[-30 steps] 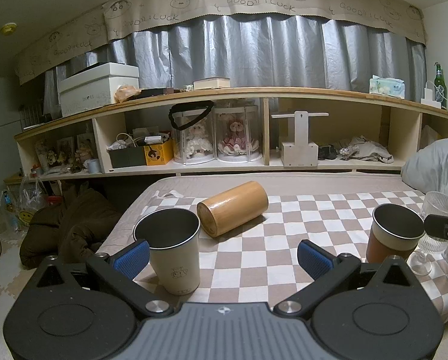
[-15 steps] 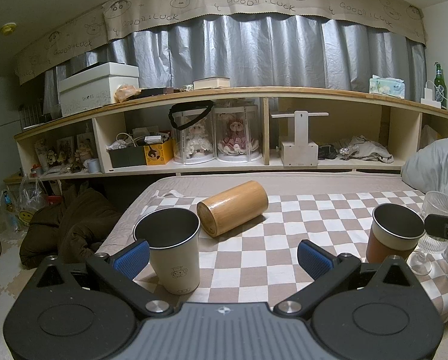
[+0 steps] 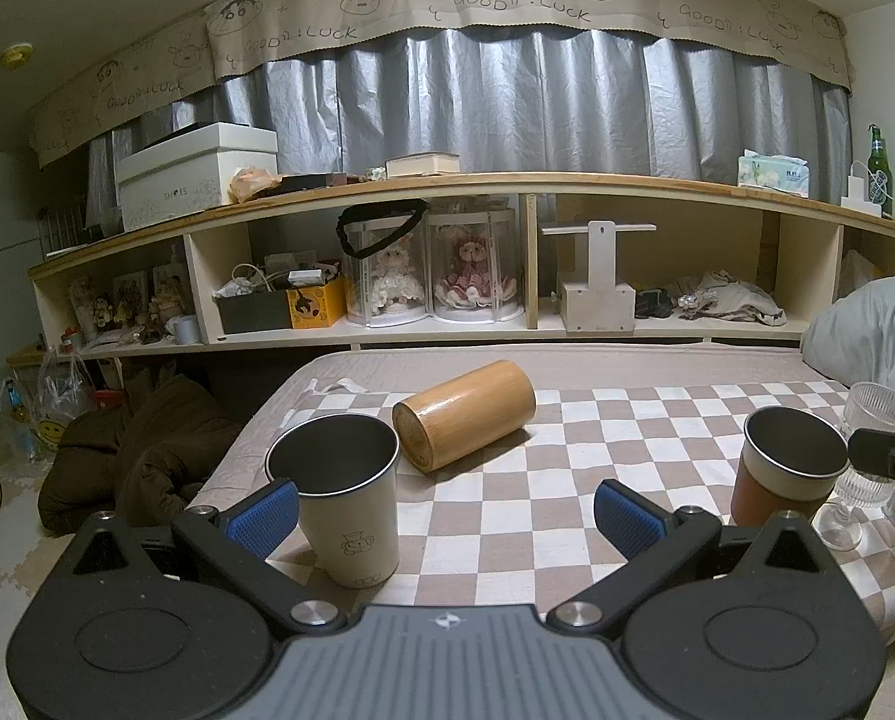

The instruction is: Flip cup upright

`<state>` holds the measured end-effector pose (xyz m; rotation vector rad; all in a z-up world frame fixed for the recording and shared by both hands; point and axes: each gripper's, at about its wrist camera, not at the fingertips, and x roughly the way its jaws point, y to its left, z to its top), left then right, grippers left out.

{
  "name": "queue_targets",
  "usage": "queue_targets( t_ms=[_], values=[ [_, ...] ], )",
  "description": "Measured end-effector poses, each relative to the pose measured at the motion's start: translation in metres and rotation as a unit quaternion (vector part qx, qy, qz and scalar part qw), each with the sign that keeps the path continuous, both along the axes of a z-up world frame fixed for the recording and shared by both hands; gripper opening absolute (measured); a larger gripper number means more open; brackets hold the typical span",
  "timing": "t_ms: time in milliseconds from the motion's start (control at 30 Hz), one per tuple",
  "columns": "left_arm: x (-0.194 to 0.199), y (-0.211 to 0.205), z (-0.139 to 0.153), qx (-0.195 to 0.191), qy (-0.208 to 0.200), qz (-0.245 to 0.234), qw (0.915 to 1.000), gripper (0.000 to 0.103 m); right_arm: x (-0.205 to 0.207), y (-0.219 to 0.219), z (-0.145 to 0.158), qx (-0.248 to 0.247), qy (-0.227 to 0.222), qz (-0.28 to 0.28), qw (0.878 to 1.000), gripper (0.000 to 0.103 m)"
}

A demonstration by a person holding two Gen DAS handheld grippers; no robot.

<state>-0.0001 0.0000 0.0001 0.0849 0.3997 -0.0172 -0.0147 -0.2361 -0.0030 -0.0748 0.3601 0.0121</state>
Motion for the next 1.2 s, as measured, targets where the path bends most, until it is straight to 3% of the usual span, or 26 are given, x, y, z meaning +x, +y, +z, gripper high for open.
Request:
queue_targets(
  t_ms=[1200],
  values=[
    [-0.0003, -0.0019, -0.0007, -0.006, -0.006, 0.003, 1.0, 0.103, 0.0016, 0.0013, 0.0036, 0.002, -0.001, 0.003, 1.0, 0.103]
  ],
)
